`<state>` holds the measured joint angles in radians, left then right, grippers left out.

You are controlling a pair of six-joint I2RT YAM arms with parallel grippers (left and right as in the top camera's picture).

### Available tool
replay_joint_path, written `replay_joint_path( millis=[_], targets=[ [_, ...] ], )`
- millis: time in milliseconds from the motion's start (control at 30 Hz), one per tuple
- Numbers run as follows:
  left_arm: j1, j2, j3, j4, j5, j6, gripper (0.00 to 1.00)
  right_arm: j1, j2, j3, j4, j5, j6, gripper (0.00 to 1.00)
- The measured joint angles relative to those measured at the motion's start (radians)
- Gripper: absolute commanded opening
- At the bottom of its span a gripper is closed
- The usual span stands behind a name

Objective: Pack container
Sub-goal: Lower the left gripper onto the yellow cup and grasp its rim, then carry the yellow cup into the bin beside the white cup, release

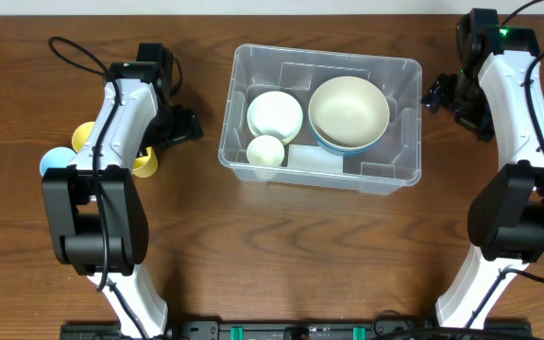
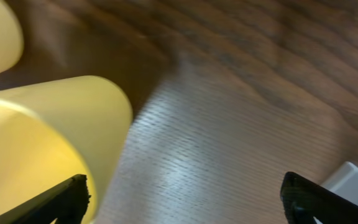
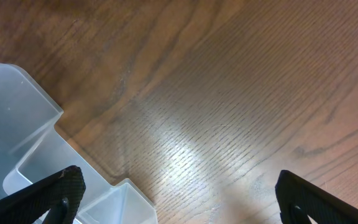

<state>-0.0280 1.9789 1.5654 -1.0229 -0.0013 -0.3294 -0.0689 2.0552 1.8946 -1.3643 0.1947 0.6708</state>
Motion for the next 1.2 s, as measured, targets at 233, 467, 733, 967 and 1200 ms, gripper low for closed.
replay_joint_path(
  millis=[233, 467, 733, 967, 1200],
  targets=[
    [0.000, 0.007, 0.000, 0.010, 0.032, 0.027, 0.69, 0.000, 0.000, 0.000, 0.000, 0.000, 0.000, 0.99],
    [0.000, 0.032, 0.000, 0.010, 0.046, 0.032, 0.29, 0.000, 0.000, 0.000, 0.000, 0.000, 0.000, 0.99],
    [0.000, 0.032, -0.001, 0.010, 0.048, 0.042, 0.06, 0.000, 0.000, 0.000, 0.000, 0.000, 0.000, 0.99],
    [0.000, 0.019, 0.000, -0.014, 0.059, 0.047, 0.06, 0.000, 0.000, 0.000, 0.000, 0.000, 0.000, 0.99],
    [-0.003, -0.195, 0.010, -0.012, 0.168, 0.102, 0.06, 0.000, 0.000, 0.000, 0.000, 0.000, 0.000, 0.99]
  ],
)
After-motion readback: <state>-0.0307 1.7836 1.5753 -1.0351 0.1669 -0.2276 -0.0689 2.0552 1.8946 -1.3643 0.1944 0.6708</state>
